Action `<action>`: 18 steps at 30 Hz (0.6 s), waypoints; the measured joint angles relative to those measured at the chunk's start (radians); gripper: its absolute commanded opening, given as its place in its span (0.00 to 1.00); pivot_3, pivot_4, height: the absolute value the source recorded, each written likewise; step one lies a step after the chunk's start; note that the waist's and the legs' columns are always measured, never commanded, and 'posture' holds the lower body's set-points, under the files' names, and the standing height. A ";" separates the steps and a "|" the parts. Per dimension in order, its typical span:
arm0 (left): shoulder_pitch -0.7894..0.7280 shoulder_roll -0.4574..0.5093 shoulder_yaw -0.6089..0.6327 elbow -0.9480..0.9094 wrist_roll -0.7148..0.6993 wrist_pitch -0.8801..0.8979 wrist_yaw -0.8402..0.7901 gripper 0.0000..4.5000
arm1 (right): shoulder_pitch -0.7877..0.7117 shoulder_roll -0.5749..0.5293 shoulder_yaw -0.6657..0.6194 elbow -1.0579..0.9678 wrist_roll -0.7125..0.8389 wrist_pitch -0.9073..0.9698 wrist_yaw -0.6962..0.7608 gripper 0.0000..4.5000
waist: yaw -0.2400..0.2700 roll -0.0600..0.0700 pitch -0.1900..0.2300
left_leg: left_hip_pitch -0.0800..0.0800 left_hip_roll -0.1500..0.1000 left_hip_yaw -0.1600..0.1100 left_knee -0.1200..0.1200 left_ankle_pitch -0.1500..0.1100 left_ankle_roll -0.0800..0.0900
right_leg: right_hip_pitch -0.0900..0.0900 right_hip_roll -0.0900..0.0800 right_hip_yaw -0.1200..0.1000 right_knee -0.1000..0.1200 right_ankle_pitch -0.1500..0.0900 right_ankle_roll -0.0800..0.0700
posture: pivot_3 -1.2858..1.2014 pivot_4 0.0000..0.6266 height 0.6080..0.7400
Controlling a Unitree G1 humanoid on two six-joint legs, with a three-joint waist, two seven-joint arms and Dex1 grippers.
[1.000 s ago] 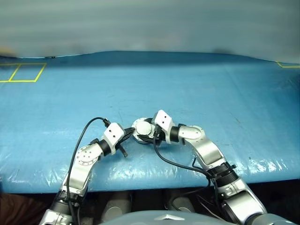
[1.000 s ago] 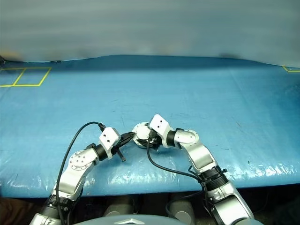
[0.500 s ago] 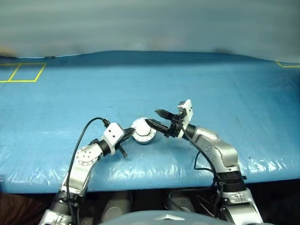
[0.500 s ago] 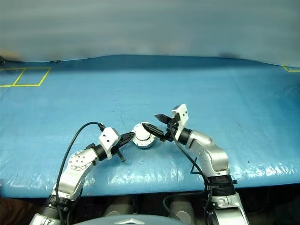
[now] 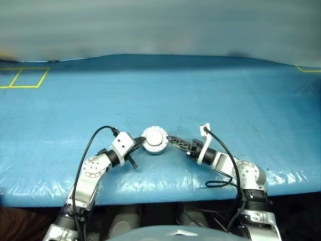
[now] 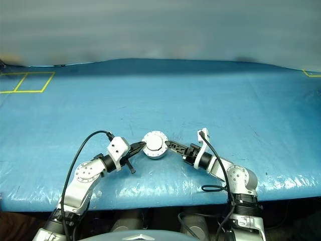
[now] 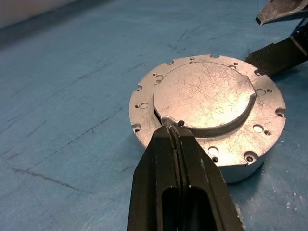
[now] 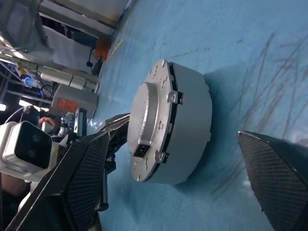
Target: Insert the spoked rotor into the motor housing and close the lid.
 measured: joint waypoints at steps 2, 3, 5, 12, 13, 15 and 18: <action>0.000 0.000 0.000 0.001 0.000 0.000 0.001 0.00 | -0.001 0.013 -0.001 0.003 0.002 0.002 -0.008 0.99 | 0.000 0.000 0.000 | 0.000 0.000 0.000 0.000 0.000 0.000 | 0.000 0.000 0.000 0.000 0.000 0.000 | 0.52 0.24 1.00; 0.000 0.000 0.000 0.001 0.001 0.000 0.001 0.00 | -0.003 0.019 -0.001 0.009 0.004 0.002 -0.010 0.99 | -0.001 0.000 0.000 | 0.000 0.000 0.000 0.000 0.000 0.000 | 0.000 0.000 0.000 0.000 0.000 0.000 | 0.52 0.24 1.00; 0.000 0.000 0.000 0.002 0.001 -0.001 0.001 0.00 | -0.011 0.031 0.001 0.020 0.005 0.001 -0.012 0.99 | -0.001 0.000 0.000 | 0.000 0.000 0.000 0.000 0.000 0.000 | 0.000 0.000 0.000 0.000 0.000 0.000 | 0.52 0.24 1.00; 0.001 0.000 -0.002 0.004 0.002 -0.007 0.005 0.00 | -0.040 0.057 0.020 0.077 -0.008 -0.003 -0.020 0.72 | -0.001 0.000 0.000 | 0.000 0.000 0.000 0.000 0.000 0.000 | 0.000 0.000 0.000 0.000 0.001 0.001 | 0.52 0.24 1.00; 0.001 0.000 -0.002 0.004 0.002 -0.007 0.005 0.00 | -0.040 0.059 0.022 0.083 -0.010 -0.003 -0.021 0.63 | -0.001 0.000 0.000 | 0.000 0.000 0.000 0.000 0.000 0.000 | 0.000 0.000 0.000 0.000 0.001 0.001 | 0.52 0.24 1.00; 0.003 0.001 -0.001 0.005 0.006 -0.011 0.007 0.00 | -0.039 0.057 0.031 0.090 -0.015 -0.002 -0.015 0.53 | -0.001 0.001 0.000 | 0.000 0.000 0.000 0.000 0.000 0.000 | 0.000 0.000 0.000 0.000 0.002 0.003 | 0.52 0.24 1.00; 0.008 0.005 0.000 0.013 0.017 -0.015 0.016 0.00 | -0.041 0.060 0.022 0.090 -0.002 -0.002 -0.009 0.37 | 0.000 0.002 -0.001 | 0.001 0.000 0.000 0.000 0.000 0.000 | 0.001 0.000 0.000 0.000 0.002 0.004 | 0.52 0.24 1.00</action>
